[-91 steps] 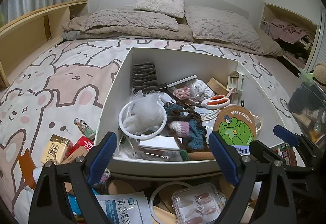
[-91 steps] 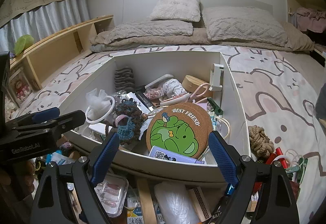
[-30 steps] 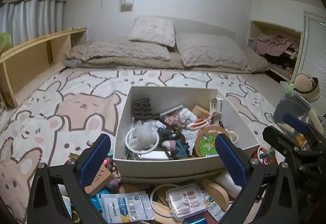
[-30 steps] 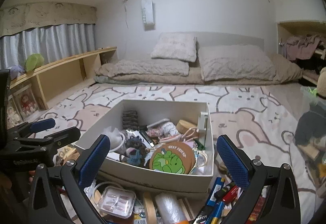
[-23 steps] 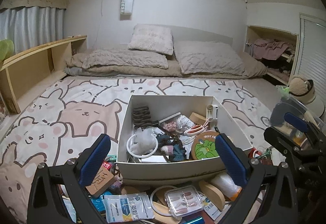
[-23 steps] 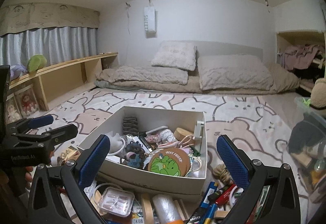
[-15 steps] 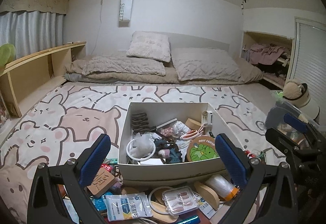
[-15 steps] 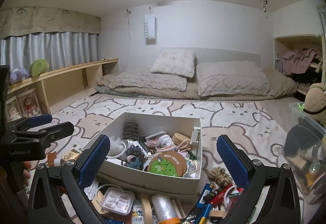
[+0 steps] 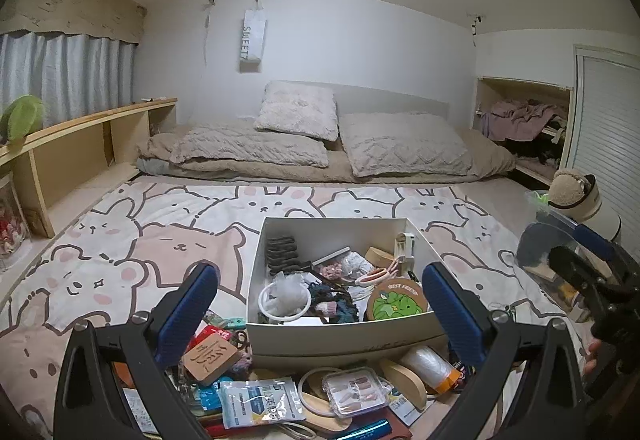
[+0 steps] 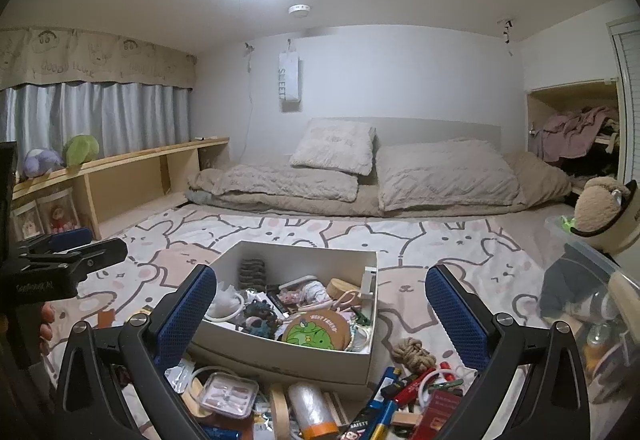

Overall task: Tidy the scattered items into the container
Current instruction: 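Raise both open tools and back away from the box, then lower the left tool onto the blue cylindrical lighter while the right tool lowers onto the black lighter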

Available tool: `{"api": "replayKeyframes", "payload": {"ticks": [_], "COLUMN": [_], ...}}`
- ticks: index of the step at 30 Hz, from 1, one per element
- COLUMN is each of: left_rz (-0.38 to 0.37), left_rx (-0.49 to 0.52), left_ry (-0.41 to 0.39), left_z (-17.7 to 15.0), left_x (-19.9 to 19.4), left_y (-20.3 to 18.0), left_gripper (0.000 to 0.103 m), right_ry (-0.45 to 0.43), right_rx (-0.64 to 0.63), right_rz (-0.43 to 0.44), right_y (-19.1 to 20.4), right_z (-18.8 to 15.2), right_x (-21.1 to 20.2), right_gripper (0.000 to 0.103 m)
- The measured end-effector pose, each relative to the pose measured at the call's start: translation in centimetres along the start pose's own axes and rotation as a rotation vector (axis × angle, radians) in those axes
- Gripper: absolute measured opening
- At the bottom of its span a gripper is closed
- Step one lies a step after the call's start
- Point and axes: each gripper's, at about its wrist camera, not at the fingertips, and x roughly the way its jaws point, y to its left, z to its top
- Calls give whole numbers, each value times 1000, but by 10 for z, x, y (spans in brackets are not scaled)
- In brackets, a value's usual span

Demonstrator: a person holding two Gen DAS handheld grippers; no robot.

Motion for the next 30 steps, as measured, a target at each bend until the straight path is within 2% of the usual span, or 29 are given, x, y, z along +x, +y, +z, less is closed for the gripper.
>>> {"api": "replayKeyframes", "payload": {"ticks": [15,21,30], "left_rz": [-25,-15,-3], "left_rx": [-16,-24,-85], "left_ry": [-40,-43,18], "left_z": [2,-6,-37], "left_x": [-18,-20,-10], "left_y": [3,4,10], "left_gripper": [103,103,103], "right_ry": [-13,47,133], "right_rx": [-16,-46,-122], "right_rz": [-40,-35,3], "right_y": [-22,-35,-52], "right_z": [-15,-35,-74], "right_x": [-21,-18,-6], "right_gripper": [103,103,103]}}
